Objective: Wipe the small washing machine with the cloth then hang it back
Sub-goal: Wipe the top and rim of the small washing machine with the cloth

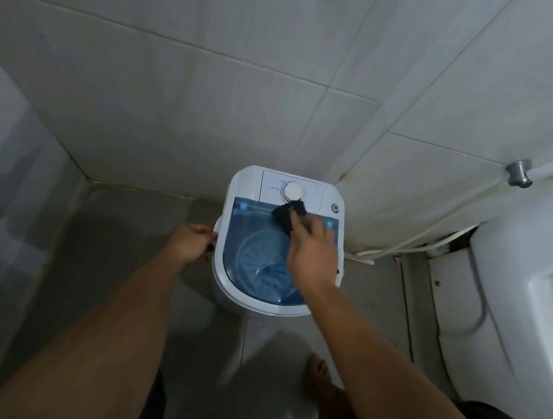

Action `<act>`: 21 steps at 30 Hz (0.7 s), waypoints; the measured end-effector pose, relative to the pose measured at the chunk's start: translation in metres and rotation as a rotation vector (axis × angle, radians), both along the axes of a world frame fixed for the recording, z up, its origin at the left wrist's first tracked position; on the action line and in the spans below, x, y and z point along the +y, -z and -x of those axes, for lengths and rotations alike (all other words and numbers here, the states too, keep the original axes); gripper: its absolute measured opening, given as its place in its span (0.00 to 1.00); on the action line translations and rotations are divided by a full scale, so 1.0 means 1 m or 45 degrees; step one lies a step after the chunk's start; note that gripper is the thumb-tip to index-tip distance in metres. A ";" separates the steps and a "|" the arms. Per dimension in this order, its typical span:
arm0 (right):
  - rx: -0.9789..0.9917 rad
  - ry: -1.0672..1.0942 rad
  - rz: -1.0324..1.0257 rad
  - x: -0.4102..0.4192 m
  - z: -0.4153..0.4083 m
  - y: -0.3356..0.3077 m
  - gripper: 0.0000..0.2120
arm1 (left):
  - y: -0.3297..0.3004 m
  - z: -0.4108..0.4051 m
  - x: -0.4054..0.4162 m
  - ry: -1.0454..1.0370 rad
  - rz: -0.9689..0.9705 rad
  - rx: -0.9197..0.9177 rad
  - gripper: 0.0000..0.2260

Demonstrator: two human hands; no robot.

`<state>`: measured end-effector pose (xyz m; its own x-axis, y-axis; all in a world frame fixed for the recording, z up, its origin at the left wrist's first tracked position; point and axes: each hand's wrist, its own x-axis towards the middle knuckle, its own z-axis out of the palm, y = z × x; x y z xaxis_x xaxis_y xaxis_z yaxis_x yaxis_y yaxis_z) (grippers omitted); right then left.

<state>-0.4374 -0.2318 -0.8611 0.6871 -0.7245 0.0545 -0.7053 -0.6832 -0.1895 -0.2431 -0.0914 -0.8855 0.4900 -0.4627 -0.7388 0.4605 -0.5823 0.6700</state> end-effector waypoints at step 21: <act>0.140 -0.280 -0.057 0.027 -0.059 -0.015 0.29 | 0.001 0.000 -0.001 0.032 -0.004 -0.038 0.13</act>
<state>-0.3780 -0.2049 -0.8457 0.8284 -0.5571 -0.0582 -0.5588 -0.8150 -0.1536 -0.2434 -0.0928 -0.8869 0.5001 -0.4728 -0.7255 0.4257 -0.5953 0.6814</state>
